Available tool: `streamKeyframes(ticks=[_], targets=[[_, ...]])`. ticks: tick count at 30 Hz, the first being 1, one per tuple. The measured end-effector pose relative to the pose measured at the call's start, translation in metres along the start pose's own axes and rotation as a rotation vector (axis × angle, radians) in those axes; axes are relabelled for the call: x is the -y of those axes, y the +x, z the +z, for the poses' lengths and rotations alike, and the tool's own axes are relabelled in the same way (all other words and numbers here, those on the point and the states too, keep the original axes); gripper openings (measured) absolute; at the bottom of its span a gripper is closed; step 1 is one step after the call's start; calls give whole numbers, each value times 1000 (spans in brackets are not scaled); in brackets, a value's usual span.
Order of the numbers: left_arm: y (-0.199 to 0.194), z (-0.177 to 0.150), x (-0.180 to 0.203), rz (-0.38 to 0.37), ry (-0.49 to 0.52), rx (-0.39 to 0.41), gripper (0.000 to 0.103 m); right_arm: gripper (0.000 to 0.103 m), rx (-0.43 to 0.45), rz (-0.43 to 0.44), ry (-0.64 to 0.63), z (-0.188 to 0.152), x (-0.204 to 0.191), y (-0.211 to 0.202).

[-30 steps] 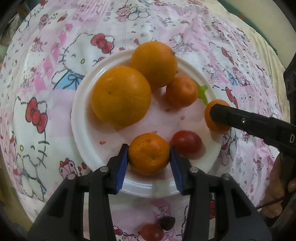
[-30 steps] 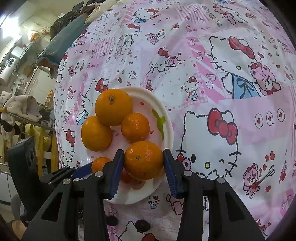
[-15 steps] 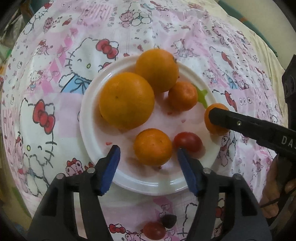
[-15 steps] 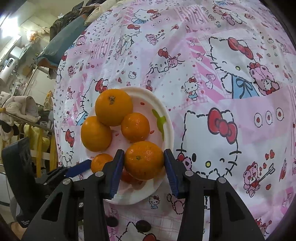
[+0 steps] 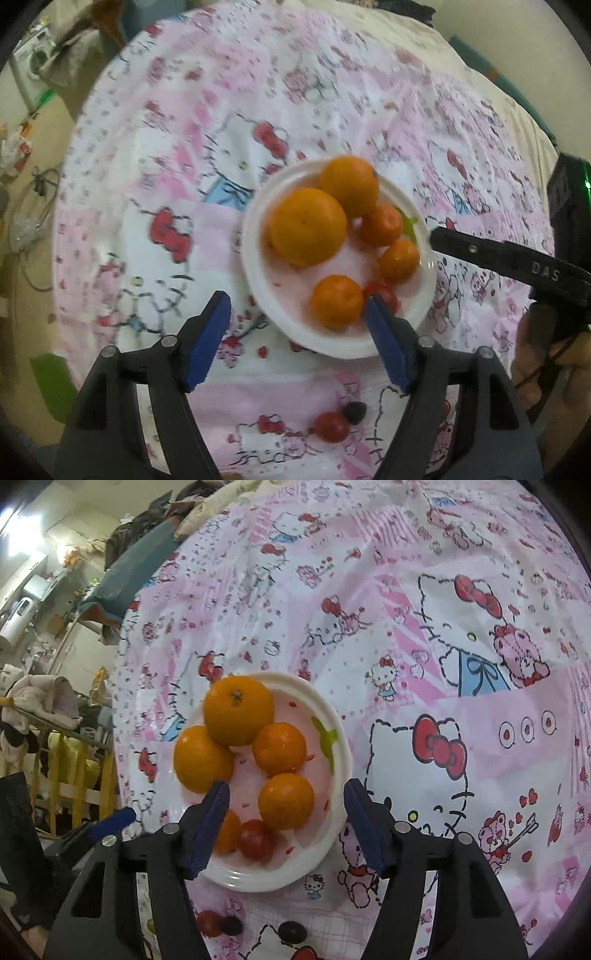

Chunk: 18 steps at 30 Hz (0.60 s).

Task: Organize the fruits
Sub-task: 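Place the mandarin on the plate with the right tool and release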

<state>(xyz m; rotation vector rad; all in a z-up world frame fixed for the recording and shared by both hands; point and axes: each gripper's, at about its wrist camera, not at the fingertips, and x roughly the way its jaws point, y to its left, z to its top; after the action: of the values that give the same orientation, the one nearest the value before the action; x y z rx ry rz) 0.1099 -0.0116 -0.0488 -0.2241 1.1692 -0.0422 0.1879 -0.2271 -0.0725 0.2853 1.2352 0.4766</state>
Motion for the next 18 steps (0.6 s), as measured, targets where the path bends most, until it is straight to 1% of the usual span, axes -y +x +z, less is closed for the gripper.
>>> streamKeyframes(ticks=[4,10,15,18], targets=[[-12,-4,-7,0,-22,4,72,67,36,10,-5,-3,-5,-17],[-28,-18,-8,12,13,9,72,67,76,16,2,-21,-11,-44],[-24,-38,-5,1,40,-38,72,67,79,-6,4,-43,-12,-57],[-16,-51,0,-13,69,-81,72,67,66,-19,45,-57,-5,-58]])
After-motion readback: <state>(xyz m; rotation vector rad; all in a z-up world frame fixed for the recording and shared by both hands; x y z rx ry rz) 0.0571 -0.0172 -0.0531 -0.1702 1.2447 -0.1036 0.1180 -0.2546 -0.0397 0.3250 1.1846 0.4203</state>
